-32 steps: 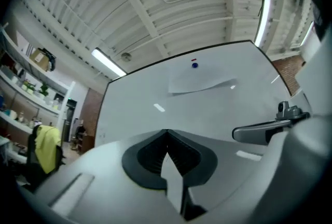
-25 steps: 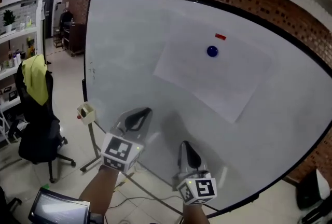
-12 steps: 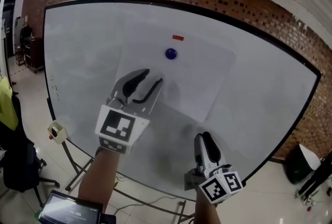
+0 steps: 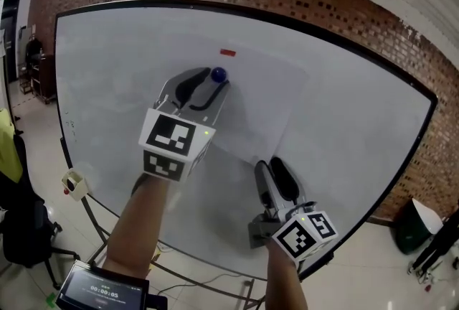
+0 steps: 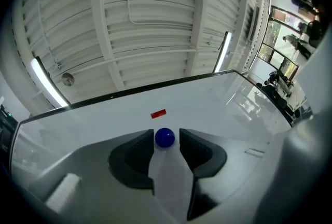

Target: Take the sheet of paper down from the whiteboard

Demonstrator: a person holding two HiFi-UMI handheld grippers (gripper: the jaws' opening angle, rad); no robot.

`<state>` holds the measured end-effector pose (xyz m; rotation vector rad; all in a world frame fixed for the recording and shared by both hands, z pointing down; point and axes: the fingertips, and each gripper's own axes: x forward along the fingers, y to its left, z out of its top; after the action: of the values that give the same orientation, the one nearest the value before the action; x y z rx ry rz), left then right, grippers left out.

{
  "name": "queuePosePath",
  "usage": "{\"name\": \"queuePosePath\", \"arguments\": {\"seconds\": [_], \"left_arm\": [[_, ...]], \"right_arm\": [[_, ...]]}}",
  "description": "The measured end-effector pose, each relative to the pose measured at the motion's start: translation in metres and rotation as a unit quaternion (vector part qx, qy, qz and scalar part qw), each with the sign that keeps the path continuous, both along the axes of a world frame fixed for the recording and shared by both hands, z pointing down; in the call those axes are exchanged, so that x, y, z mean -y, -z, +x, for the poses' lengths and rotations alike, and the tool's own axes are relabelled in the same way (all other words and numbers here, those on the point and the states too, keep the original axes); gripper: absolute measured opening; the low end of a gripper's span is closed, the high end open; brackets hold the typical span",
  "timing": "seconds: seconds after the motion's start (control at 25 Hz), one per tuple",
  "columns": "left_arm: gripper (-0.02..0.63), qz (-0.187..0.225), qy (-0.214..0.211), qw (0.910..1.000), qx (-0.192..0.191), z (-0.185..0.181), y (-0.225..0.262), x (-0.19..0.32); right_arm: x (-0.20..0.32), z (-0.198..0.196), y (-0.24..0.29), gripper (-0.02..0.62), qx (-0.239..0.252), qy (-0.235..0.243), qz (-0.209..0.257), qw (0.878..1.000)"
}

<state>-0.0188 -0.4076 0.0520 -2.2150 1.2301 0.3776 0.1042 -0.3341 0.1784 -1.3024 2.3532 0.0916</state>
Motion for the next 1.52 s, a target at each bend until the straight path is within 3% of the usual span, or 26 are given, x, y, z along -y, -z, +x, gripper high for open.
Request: {"name": "queuePosePath", "arguments": {"seconds": [0.56, 0.68, 0.76, 0.8, 1.08, 1.28, 1.52], "left_arm": [[0.152, -0.028, -0.009, 0.9994, -0.018, 0.004, -0.003, 0.009], [0.133, -0.027, -0.007, 0.9994, -0.019, 0.004, -0.005, 0.009], [0.124, -0.028, -0.008, 0.9993, -0.021, 0.005, -0.005, 0.010], [0.124, -0.028, -0.007, 0.9994, -0.021, 0.006, -0.004, 0.009], [0.123, -0.026, -0.019, 0.9991, -0.029, 0.011, -0.005, 0.004], [0.123, -0.024, -0.024, 0.9979, -0.056, 0.004, -0.022, -0.006], [0.123, -0.069, -0.003, 0.9945, -0.079, -0.013, -0.057, -0.023]], "right_arm": [[0.009, -0.024, 0.010, 0.173, -0.010, 0.055, -0.001, 0.998], [0.014, -0.023, 0.008, 0.126, -0.016, 0.033, 0.001, 0.999], [0.016, -0.018, 0.009, 0.033, -0.012, 0.017, 0.004, 1.000], [0.016, -0.016, 0.009, 0.015, -0.010, 0.012, 0.007, 1.000], [-0.001, -0.009, 0.017, 0.014, 0.000, 0.018, 0.027, 0.999], [-0.017, 0.001, 0.004, 0.014, -0.046, -0.011, 0.043, 0.998], [-0.031, 0.015, -0.010, 0.014, -0.061, -0.013, 0.036, 0.997]]}}
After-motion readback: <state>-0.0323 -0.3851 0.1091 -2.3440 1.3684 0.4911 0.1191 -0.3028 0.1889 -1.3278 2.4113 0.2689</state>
